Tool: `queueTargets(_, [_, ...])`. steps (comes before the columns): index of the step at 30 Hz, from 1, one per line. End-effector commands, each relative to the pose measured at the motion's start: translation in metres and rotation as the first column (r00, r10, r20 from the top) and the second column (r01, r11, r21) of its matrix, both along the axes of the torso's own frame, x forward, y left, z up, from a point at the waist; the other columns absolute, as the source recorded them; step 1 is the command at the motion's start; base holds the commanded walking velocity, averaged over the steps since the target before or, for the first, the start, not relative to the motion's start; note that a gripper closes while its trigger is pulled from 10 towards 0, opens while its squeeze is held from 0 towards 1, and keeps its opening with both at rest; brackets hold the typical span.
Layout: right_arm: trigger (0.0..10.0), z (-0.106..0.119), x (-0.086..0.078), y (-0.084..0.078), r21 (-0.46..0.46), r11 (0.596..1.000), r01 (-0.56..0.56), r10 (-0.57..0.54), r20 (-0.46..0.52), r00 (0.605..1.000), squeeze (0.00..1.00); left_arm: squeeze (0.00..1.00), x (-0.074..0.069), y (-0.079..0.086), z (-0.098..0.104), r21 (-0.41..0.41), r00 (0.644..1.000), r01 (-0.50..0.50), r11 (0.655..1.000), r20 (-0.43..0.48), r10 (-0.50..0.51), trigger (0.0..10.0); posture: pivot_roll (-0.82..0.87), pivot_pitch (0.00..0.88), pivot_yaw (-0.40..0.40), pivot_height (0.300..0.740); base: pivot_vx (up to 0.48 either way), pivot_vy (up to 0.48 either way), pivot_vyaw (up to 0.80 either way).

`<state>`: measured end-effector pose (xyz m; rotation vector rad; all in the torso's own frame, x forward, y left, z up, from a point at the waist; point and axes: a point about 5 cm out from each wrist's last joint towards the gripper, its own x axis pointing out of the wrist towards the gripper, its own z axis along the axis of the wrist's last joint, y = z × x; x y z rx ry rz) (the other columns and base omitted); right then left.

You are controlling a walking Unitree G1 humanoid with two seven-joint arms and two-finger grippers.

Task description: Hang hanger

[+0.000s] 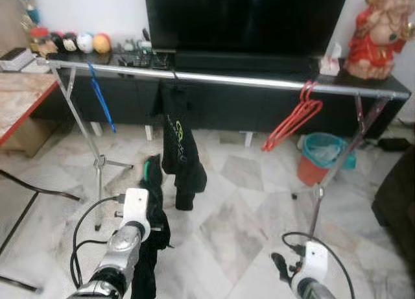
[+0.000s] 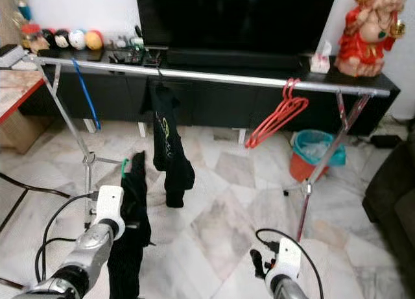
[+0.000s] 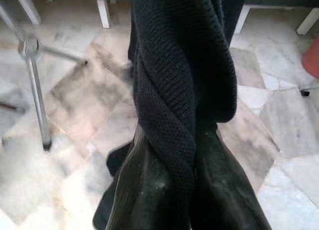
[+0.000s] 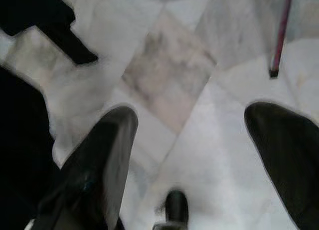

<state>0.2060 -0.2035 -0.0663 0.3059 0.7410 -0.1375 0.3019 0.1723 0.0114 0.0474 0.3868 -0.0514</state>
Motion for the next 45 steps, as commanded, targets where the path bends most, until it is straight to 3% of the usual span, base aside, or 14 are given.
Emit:
queueTargets(1, [10.0,0.0,0.0,0.002,0.01,1.0,0.005,-0.005,-0.005,1.0,0.0,0.0,0.004,0.004,0.005,0.017,1.0,-0.003,1.0,0.021,0.003,10.0,-0.01,0.0,-0.037,0.74,0.0,-0.461,0.0])
queueTargets(16, [10.0,0.0,0.0,0.0,0.014,1.0,0.014,-0.014,-0.004,1.0,0.0,0.0,0.001,0.014,0.004,0.062,1.0,-0.001,0.998,0.016,0.0,10.0,-0.01,0.0,-0.045,0.74,0.0,-0.449,0.0])
queueTargets(19, [10.0,0.0,0.0,0.0,0.015,1.0,0.02,-0.02,-0.005,1.0,0.0,0.0,-0.001,0.016,0.003,0.067,1.0,-0.005,0.998,0.016,0.004,10.0,-0.01,0.0,-0.045,0.74,0.0,0.0,0.0])
queueTargets(23, [10.0,0.0,0.0,-0.001,0.015,0.999,0.03,-0.03,-0.006,1.0,0.0,0.0,-0.009,0.026,0.0,0.132,1.0,0.005,0.991,0.018,-0.008,10.0,-0.01,0.0,-0.046,0.74,0.0,0.0,0.0])
queueTargets(30, [10.0,-0.001,-0.001,-0.001,0.013,1.0,0.026,-0.026,-0.008,1.0,0.0,0.0,-0.012,0.036,0.007,0.172,0.997,0.0,0.985,0.075,-0.013,10.0,0.0,0.0,-0.052,0.74,0.0,0.0,0.0])
queueTargets(37, [10.0,0.0,0.0,-0.001,0.009,1.0,0.026,-0.026,-0.005,1.0,0.0,0.0,-0.006,0.024,0.018,0.141,0.99,0.009,0.99,0.139,-0.029,10.0,0.0,0.0,-0.052,0.74,0.079,0.0,0.0])
queueTargets(45, [10.0,0.0,0.0,-0.001,0.008,1.0,0.028,-0.027,-0.01,1.0,0.0,0.0,-0.006,0.019,0.018,0.123,0.99,0.021,0.992,0.136,-0.037,10.0,0.0,0.0,-0.053,0.74,0.286,0.0,0.0])
